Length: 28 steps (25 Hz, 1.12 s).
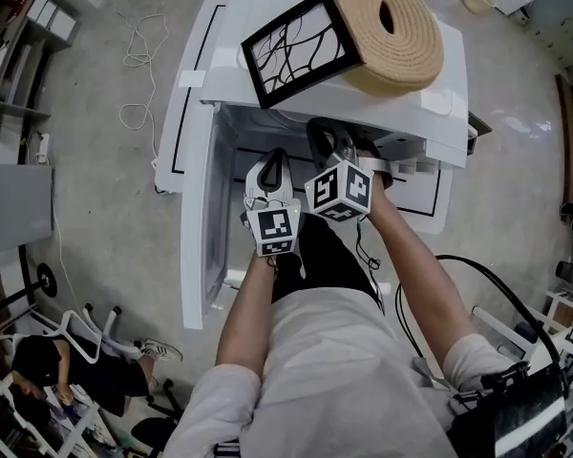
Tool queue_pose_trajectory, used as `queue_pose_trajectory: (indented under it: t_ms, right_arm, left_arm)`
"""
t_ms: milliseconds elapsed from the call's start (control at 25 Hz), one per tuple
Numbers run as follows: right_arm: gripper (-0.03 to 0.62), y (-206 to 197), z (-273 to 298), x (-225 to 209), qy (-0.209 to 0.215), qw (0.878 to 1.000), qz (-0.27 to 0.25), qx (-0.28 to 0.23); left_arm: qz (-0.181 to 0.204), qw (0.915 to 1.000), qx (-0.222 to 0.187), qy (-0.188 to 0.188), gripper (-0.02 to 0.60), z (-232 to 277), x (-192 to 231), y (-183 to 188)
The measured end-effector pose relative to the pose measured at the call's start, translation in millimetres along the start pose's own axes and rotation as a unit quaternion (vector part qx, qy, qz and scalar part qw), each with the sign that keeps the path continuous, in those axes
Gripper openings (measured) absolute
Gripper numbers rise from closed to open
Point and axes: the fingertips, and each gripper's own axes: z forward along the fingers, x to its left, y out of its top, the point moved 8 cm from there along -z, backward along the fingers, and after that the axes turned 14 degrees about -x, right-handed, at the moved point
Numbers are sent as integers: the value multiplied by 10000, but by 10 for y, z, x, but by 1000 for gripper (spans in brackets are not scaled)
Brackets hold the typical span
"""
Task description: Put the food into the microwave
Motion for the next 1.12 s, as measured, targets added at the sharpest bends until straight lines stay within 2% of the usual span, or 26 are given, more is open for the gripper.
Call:
queue_pose_trajectory:
  t_ms: [160,360,480,600,680,920,1120]
  right_arm:
    - [11,22,-222,199,-143,9988,261,-383]
    - [11,56,-481,359,-475,9887,1109,-889]
    - [9,91,-636,404,-642,9764,1692,-1178]
    - [9,93,-760,414,-757,9564,2434,-1425]
    - [9,87,-833,426,-838,9458,2749,-1512]
    - [9,96,-1069,544,-1147,9382,2866,-1567]
    - [9,149,-1220,636,-1285,9306,3015,-1630]
  left_arm:
    - [-65,9999,-64,-114,8,-35,-66,65]
    - [-289,9990,-174,-290,8,-83,-168,149]
    - [-446,9982,-206,-344,8,-130,-203,217]
    - [-525,9975,-266,-392,8,-176,-232,339]
    - [-561,9966,-365,-471,8,-227,-257,440]
    - [-648,9941,-508,-704,7,-420,-346,663]
    - [-532,9928,-657,-850,8,-577,-392,771]
